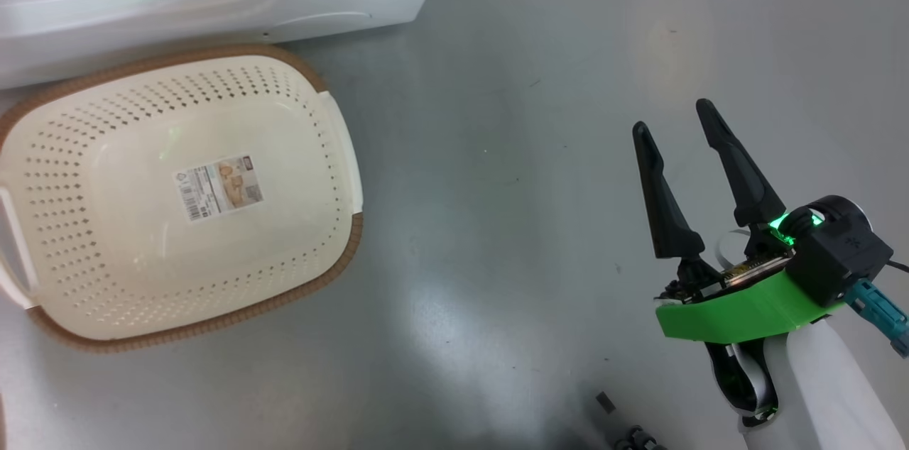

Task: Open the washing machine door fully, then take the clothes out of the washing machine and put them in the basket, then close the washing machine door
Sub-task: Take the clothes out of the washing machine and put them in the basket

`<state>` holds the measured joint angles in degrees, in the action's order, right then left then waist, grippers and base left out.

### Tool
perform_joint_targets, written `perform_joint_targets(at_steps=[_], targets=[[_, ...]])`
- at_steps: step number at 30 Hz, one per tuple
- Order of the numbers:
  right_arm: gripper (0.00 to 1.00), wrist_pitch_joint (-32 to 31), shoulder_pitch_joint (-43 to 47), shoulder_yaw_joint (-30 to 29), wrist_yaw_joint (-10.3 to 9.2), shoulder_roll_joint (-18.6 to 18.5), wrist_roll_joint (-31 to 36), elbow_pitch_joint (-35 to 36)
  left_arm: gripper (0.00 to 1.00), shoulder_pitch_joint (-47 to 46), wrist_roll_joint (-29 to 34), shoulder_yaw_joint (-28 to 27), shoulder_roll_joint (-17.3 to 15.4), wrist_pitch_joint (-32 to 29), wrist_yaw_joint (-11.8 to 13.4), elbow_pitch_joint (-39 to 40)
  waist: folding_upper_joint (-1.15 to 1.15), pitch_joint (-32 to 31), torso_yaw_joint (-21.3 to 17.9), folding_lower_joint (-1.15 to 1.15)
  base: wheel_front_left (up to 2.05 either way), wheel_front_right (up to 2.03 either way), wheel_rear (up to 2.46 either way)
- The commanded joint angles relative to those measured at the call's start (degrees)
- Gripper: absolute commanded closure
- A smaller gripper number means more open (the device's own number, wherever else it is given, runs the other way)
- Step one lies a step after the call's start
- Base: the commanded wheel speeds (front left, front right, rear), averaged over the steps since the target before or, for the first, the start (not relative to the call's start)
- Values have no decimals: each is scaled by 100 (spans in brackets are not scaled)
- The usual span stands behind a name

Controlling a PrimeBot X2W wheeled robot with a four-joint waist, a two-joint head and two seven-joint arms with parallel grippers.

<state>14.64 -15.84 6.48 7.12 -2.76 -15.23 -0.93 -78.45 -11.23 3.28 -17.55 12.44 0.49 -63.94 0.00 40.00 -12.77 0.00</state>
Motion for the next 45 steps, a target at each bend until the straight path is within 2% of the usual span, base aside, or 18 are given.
perform_joint_targets(at_steps=[1, 16, 17, 18, 19, 20, 34, 45], targets=[[0, 36, -48, 144, 36, -11, -122, 101, 0, -104, 55, -25, -333, -55, 69, 17, 0, 30, -60, 0, 0, 0, 0], [0, 36, -95, 212, 36, -11, -228, 112, 0, -390, 52, 123, -493, -362, 224, -666, 0, 107, -156, 0, 0, 0, 0], [0, 36, -92, 214, 36, -11, -227, 113, 41, -405, 54, 140, -492, -338, 217, -673, 0, 109, -150, 0, 0, 0, 0], [0, 36, -89, 215, 36, -11, -225, 114, 60, -419, 55, 154, -489, -312, 212, -678, 0, 110, -144, 0, 0, 0, 0], [0, 36, -87, 213, 36, -11, -224, 112, 85, -435, 67, 178, -490, -278, 213, -681, 0, 110, -137, 0, 0, 0, 0], [0, 36, -88, 211, 36, -11, -224, 110, 100, -450, 69, 193, -489, -248, 213, -684, 0, 107, -129, 0, 0, 0, 0], [0, 36, -64, 200, 36, -11, -194, 85, 100, -509, 20, 323, -405, 117, 137, -582, 0, 25, -14, 0, 0, 0, 0], [0, 36, -26, 146, 36, -11, -161, 90, 100, -318, -79, 312, -334, 251, 129, 132, 0, -48, 120, 0, 0, 0, 0]])
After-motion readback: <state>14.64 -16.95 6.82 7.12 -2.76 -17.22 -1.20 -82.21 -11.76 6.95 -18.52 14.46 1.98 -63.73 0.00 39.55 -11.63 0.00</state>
